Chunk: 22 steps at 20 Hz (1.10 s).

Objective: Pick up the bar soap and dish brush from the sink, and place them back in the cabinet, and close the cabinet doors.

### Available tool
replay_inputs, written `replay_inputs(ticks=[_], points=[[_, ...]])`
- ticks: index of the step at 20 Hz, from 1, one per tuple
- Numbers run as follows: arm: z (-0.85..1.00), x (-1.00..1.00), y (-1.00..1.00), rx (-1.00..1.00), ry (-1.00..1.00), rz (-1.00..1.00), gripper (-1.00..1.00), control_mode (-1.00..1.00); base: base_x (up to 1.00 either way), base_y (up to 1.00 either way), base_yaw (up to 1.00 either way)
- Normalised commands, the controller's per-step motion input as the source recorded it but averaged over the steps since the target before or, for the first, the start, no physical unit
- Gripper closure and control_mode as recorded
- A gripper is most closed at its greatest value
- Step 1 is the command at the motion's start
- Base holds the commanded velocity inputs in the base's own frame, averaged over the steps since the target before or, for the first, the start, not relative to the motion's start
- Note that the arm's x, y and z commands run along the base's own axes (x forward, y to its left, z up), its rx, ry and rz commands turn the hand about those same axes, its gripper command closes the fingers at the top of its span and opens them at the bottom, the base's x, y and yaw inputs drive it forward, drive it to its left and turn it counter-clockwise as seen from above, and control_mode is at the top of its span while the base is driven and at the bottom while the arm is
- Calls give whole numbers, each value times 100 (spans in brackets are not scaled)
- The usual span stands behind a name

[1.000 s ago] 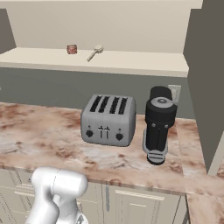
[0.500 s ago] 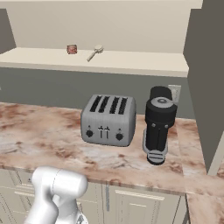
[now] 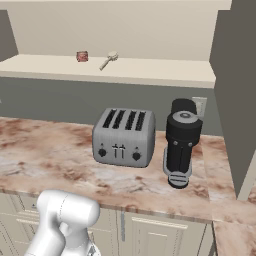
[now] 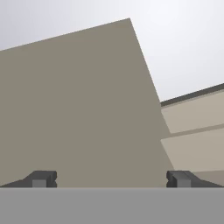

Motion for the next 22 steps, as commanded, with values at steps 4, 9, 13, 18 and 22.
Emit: replay_inputs(ticks=[4,9,13,18,22], points=[[-8,2,14,1,0,5,-100,-100,0,0,0],[-14,2,7,2,0,4,-100,-100,0,0,0],[-14,15,13,0,0,4,-100,-100,0,0,0],[-11,20,13,0,0,3,-100,-100,0,0,0],[-5,25,21,0,1,2,-100,-100,0,0,0]])
